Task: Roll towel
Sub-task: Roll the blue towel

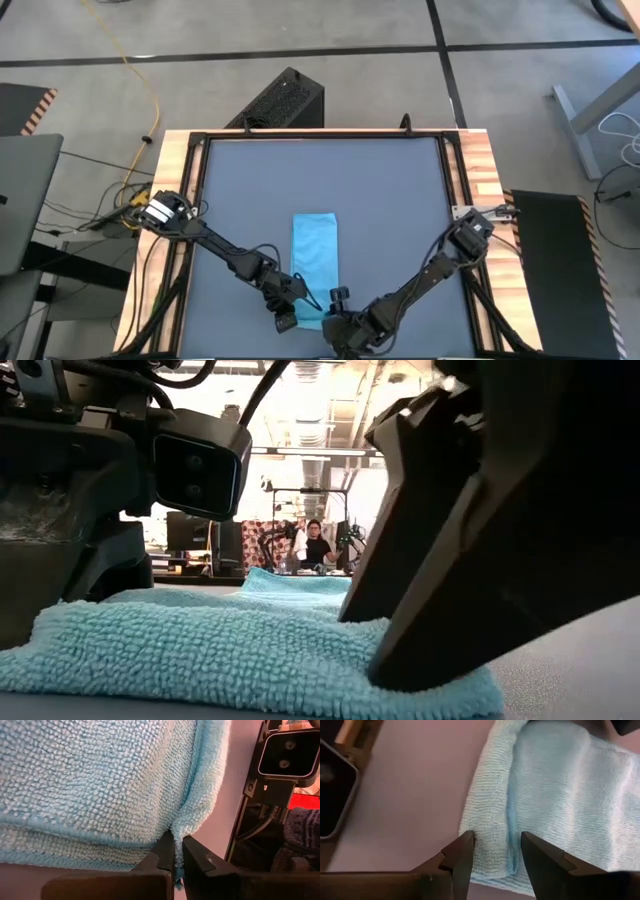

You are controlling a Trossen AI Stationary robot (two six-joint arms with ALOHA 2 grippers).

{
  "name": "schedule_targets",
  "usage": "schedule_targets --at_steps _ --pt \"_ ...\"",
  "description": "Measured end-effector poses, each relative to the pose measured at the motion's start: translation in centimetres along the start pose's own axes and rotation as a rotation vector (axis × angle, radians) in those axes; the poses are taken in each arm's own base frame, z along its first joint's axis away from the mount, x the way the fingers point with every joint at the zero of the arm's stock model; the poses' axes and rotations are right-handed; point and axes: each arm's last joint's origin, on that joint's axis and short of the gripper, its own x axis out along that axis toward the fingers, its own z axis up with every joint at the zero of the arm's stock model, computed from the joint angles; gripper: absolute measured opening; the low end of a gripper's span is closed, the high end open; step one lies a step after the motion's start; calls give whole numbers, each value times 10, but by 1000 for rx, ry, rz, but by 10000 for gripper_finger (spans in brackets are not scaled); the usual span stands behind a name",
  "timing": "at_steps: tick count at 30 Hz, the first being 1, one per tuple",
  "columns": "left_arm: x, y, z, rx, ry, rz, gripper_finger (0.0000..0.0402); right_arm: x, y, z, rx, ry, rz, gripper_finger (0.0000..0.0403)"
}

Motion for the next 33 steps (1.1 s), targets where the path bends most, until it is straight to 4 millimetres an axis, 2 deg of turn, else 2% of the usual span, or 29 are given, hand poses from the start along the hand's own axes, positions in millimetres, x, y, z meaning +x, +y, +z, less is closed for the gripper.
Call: schedule_targets --at_steps 10,14,20,28,33 --pt "0 0 0 0 10 1 0 -3 13 -6 64 -5 -11 141" --pt "0 0 0 1 11 0 0 -4 14 -8 127 6 -13 101" --pt "-1 1 1 1 16 -4 0 -4 13 -8 241 21 2 19" --pt "-2 1 5 -16 49 -47 0 -12 5 1 520 76 121 15" --pt "-2 1 3 -71 94 -59 0 -10 -5 9 703 139 219 14"
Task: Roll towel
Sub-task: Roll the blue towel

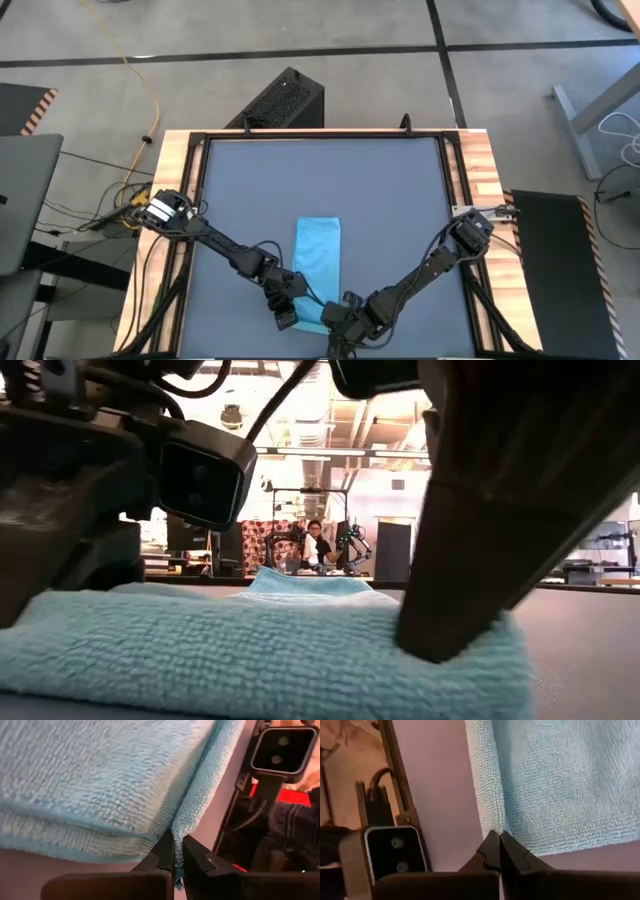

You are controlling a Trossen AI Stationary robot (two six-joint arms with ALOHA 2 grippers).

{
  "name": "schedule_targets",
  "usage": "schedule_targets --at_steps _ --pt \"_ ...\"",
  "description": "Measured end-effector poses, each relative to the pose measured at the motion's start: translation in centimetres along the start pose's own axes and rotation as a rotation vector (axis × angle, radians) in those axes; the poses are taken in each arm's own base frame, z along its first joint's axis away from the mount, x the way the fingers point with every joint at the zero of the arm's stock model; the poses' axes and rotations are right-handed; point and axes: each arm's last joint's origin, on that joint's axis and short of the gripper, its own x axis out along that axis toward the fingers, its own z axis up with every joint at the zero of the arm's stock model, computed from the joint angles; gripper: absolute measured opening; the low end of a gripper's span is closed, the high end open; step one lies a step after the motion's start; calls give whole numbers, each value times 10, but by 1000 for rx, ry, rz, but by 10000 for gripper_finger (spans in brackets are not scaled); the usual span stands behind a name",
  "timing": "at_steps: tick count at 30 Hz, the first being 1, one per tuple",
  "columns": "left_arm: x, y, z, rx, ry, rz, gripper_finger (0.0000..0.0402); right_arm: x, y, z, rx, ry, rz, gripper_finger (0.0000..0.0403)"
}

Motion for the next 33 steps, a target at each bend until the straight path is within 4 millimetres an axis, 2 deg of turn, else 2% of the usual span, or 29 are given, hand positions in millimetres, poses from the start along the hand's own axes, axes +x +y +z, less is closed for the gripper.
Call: schedule_targets --at_steps 7,17,22,25,31,33 --pt "1 5 -5 -18 18 61 0 1 -12 8 133 51 -48 14" --pt "6 2 -15 39 -6 107 2 2 -20 17 123 54 -69 15" --pt "6 0 -20 130 45 96 33 3 -22 20 119 53 -74 15" --pt "0 -2 -23 164 66 116 63 2 -23 19 118 57 -77 15" --pt "-28 -7 -35 199 51 271 115 2 -23 18 118 76 -81 15" --pt "-37 -15 -40 250 10 286 123 2 -24 19 119 76 -81 15"
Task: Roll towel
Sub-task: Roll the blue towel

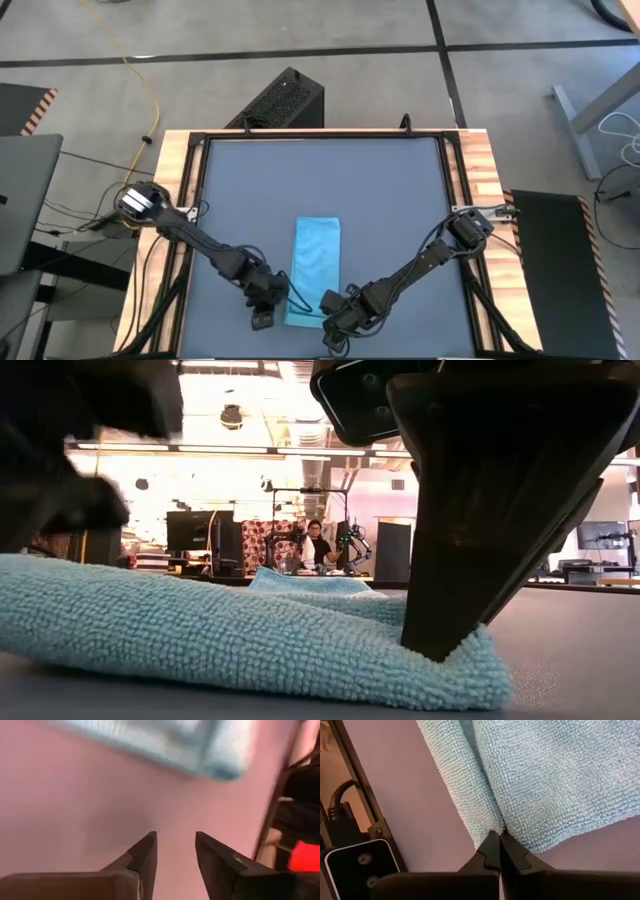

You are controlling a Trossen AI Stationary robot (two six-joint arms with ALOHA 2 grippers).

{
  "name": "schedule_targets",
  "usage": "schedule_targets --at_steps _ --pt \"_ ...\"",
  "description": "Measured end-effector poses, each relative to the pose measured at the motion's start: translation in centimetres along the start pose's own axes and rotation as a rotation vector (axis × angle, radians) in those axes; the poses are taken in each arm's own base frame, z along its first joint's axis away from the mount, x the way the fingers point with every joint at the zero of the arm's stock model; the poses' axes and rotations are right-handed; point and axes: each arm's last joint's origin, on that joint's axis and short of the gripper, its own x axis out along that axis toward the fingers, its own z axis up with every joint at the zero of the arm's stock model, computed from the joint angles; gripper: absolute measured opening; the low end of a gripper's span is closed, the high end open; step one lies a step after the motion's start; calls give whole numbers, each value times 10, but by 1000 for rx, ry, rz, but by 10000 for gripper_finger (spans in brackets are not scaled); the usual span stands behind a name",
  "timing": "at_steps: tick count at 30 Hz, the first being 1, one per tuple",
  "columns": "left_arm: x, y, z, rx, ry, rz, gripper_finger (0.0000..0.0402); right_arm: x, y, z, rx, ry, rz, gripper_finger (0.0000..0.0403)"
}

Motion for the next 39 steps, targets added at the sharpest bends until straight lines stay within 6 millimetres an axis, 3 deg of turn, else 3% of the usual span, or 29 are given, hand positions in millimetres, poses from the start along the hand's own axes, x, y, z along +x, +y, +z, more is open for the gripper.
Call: schedule_targets --at_steps 3,7,11,13,18,27,39 --pt "-15 -19 -8 132 -133 15 127 0 -1 2 7 -2 -2 15" --pt "-18 -48 -23 405 -363 71 127 1 -3 6 21 -3 -2 15" --pt "2 -63 -34 791 -480 192 127 1 -4 8 27 8 5 15" --pt "13 -66 -32 890 -502 199 129 1 -5 9 29 18 11 15" --pt "31 -64 -21 891 -484 259 146 1 -5 9 30 22 13 15" --pt "35 -58 -13 867 -440 273 196 2 -5 10 32 30 17 15" --pt "53 -41 -9 737 -350 260 199 2 -7 13 31 29 15 17"
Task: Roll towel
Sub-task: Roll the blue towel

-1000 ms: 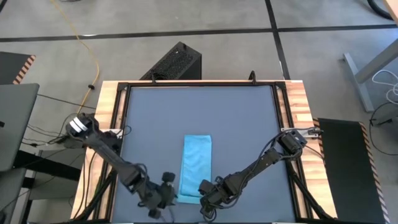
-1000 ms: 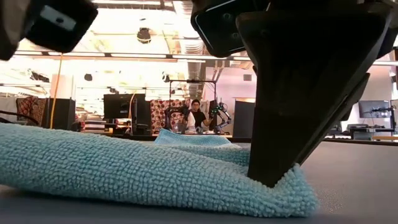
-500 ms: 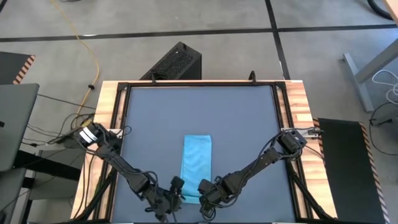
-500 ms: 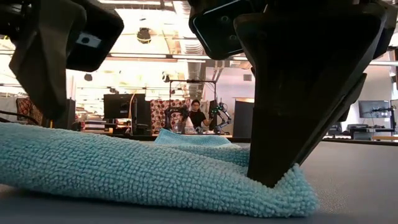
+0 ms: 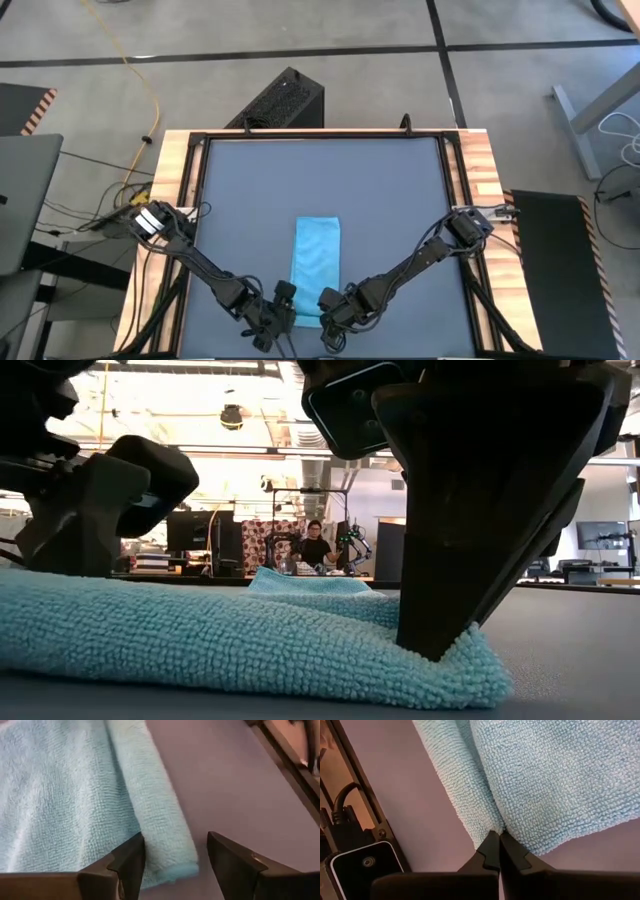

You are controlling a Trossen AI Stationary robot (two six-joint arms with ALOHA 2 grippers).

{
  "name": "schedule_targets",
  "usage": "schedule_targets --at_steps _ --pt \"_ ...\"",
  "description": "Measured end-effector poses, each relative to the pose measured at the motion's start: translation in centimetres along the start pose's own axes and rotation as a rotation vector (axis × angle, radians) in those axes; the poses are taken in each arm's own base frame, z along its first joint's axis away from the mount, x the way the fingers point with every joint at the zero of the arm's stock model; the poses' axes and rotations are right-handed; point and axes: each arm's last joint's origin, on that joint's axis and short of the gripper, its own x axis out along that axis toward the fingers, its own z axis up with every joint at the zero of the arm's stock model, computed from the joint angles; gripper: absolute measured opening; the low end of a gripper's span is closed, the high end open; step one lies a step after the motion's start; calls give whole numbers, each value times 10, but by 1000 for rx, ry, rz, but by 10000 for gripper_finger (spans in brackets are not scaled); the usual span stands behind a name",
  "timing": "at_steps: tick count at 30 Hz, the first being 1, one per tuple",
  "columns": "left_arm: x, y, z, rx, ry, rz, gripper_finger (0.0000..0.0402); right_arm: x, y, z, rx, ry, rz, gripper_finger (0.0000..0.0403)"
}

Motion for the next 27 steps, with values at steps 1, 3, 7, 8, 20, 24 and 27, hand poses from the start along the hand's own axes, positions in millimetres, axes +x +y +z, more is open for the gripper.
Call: schedule_targets --at_steps 1,3,7,8,20,24,27 --pt "1 1 -1 -24 3 2 199 0 0 0 0 0 1 19" --pt "2 2 -1 -53 4 4 195 0 0 0 0 -1 2 26" --pt "2 3 0 -57 6 8 165 0 0 1 -15 -2 3 45" --pt "2 4 0 -59 6 9 154 0 0 1 -15 -2 3 49" --pt "3 10 -4 -123 74 -37 5 -1 0 1 -7 3 -1 56" --pt "3 11 -7 -131 104 -33 2 -5 2 3 -4 -1 0 57" --pt "3 11 -7 -140 108 -34 2 -8 4 4 7 1 -7 57"
